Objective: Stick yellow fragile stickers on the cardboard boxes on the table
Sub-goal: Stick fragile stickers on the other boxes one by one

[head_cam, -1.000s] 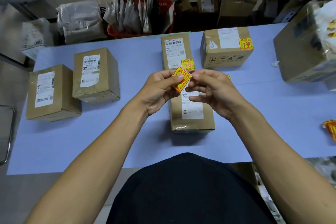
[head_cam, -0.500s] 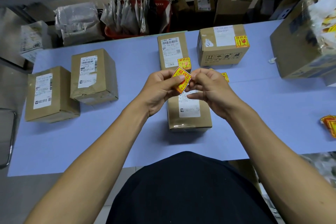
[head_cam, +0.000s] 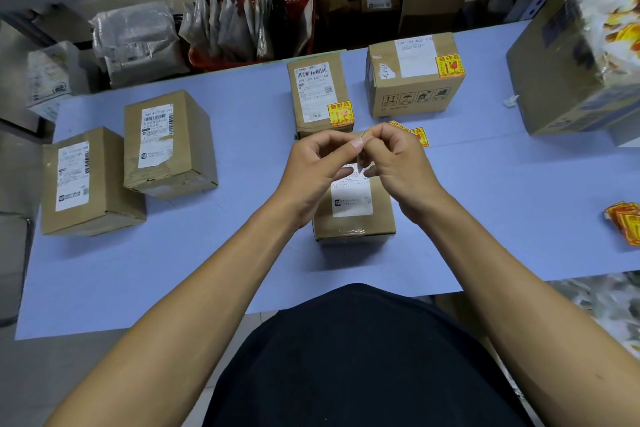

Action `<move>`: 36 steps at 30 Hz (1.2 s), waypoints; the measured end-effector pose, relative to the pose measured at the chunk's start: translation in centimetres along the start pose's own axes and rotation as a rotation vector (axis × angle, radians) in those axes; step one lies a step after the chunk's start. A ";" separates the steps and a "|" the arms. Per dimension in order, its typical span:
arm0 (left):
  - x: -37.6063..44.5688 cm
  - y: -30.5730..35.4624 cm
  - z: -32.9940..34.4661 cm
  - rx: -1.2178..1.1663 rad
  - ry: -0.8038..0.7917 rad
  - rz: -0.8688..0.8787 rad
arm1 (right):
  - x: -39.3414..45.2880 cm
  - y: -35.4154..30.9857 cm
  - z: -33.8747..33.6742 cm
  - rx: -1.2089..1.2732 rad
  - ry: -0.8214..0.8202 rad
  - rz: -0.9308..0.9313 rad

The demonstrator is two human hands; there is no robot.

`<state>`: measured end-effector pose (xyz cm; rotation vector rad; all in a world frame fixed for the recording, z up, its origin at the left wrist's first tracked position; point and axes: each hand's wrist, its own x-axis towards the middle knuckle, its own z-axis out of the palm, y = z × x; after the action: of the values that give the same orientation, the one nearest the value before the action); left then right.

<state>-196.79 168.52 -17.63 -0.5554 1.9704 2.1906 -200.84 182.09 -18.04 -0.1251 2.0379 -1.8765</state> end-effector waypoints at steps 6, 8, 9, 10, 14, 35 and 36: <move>0.5 -0.1 1.1 0.066 0.054 -0.002 | 0.0 0.4 -1.0 -0.038 -0.019 0.013; 0.7 -0.2 1.6 0.074 0.069 -0.012 | 0.2 0.6 -1.3 -0.041 -0.021 0.016; 0.9 -0.2 1.8 0.064 0.083 -0.023 | 0.3 0.7 -1.5 -0.044 -0.014 0.024; 1.0 -0.2 2.0 0.041 0.105 -0.039 | 0.4 0.9 -1.8 -0.050 0.003 0.040; 1.4 -0.3 2.2 -0.117 0.228 -0.125 | 1.3 3.3 -4.0 -0.083 0.162 0.191; 1.8 -3.7 0.6 -0.003 0.367 -0.266 | 1.4 12.2 -8.7 -0.568 0.200 0.560; 1.9 -3.7 0.6 0.001 0.362 -0.267 | 1.3 12.1 -8.7 -0.575 0.200 0.561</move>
<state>-197.37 169.28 -21.73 -1.2125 1.9133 2.0338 -202.68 191.24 -29.73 0.4579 2.3679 -0.9759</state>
